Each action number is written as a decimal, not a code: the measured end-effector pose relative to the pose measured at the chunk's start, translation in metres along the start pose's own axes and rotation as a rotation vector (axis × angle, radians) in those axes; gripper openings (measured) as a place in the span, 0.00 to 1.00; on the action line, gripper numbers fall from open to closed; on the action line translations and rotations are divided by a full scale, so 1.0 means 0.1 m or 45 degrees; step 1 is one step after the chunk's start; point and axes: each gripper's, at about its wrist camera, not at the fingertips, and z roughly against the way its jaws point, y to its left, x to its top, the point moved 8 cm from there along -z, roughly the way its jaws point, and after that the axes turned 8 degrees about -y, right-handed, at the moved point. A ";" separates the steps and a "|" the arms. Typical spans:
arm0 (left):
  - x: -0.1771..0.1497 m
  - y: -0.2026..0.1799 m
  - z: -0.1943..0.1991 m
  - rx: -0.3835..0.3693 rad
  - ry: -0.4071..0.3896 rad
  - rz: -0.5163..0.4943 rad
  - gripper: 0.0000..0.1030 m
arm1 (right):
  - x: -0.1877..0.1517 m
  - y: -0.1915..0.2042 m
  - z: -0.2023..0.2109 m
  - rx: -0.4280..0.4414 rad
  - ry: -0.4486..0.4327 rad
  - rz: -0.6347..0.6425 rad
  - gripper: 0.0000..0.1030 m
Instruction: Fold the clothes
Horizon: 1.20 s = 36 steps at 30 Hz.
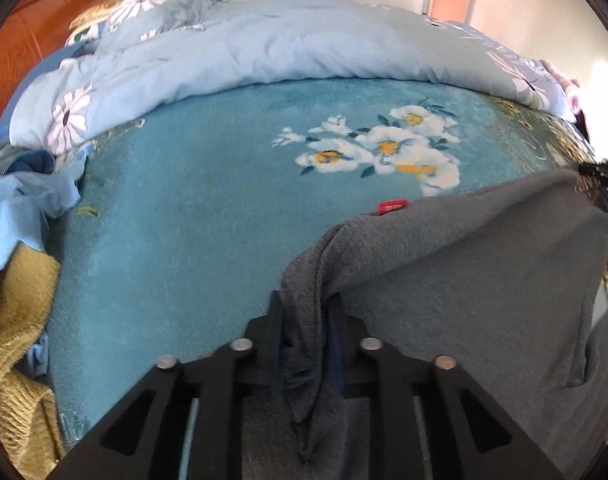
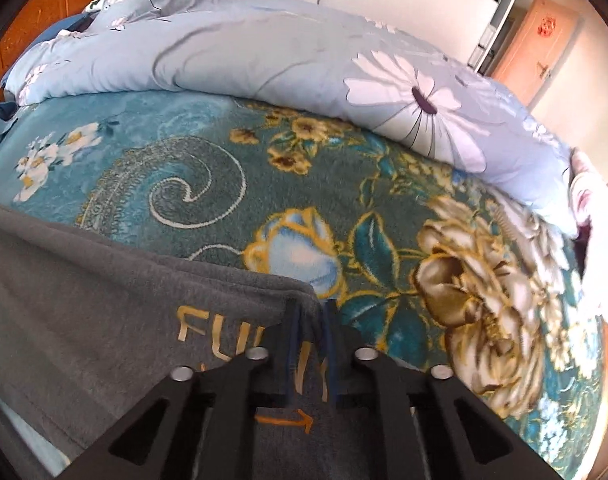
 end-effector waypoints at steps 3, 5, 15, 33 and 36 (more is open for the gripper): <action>0.05 0.00 0.25 0.048 -0.086 -0.022 0.52 | 0.07 -0.14 0.35 -0.004 -0.108 -0.054 0.47; 0.06 0.07 0.55 0.151 -0.195 0.028 0.56 | 0.04 -0.38 0.65 -0.013 -0.192 -0.155 0.53; -0.32 0.05 1.16 0.125 -0.299 0.272 0.71 | -1.35 -1.59 0.90 0.051 -0.115 -1.070 0.56; -0.37 -0.43 1.25 0.066 -0.251 0.216 0.71 | -1.61 -1.40 0.56 0.312 -0.036 -1.733 0.54; -0.37 -0.46 1.25 0.078 -0.249 0.189 0.71 | -1.58 -1.42 0.56 0.290 -0.056 -1.727 0.34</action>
